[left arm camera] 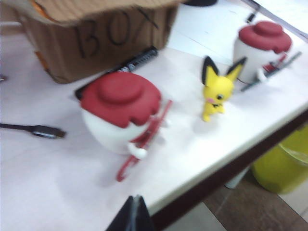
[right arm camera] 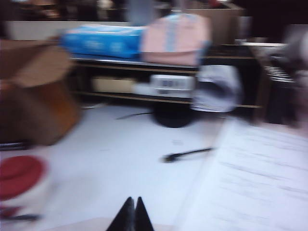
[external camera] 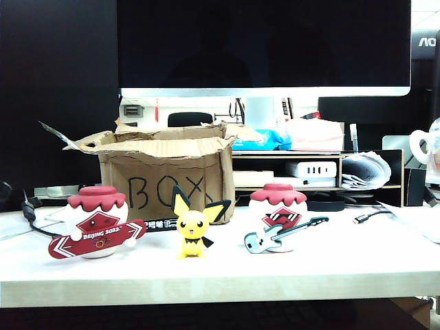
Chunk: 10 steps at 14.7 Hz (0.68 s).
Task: Put the doll that is least similar in color compared to the others into the paper box.
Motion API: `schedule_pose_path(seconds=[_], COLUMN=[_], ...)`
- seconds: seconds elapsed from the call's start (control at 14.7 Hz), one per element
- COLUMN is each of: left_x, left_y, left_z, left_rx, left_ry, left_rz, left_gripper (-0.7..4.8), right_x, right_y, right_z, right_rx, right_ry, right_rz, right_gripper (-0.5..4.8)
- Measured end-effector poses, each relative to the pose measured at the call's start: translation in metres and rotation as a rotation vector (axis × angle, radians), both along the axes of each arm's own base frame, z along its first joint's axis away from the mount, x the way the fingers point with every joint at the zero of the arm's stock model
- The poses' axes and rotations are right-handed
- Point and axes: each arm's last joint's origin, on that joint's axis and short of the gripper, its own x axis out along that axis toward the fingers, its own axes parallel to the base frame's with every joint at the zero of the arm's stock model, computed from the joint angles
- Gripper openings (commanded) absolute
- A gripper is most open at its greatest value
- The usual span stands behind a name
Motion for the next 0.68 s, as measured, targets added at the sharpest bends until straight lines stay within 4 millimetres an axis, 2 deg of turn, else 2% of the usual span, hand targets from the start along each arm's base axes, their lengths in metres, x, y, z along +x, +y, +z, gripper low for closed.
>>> schedule_pose_path(seconds=[0.14,0.34,0.54,0.68], left_x=[-0.002,-0.002,-0.002,-0.002], left_y=[-0.003,-0.004,-0.004,-0.004], left_z=[0.000,0.000,0.000,0.000], left_rx=[0.001,0.001,0.001,0.001], left_ry=[0.001,0.001,0.001,0.001], left_rz=[-0.032,-0.041,-0.042,-0.042], left_gripper=[-0.05,-0.05,-0.05,-0.05], right_x=[-0.002,-0.003,-0.008,-0.006], right_y=[0.004,0.006,0.006,0.006], right_z=[0.000,-0.003,0.020,0.036], right_rx=[0.103,0.276,0.302,0.341], right_ry=[0.044,0.175,0.155,0.225], right_rz=[0.145,0.208,0.227,0.207], right_gripper=[0.00,-0.02,-0.03,-0.03])
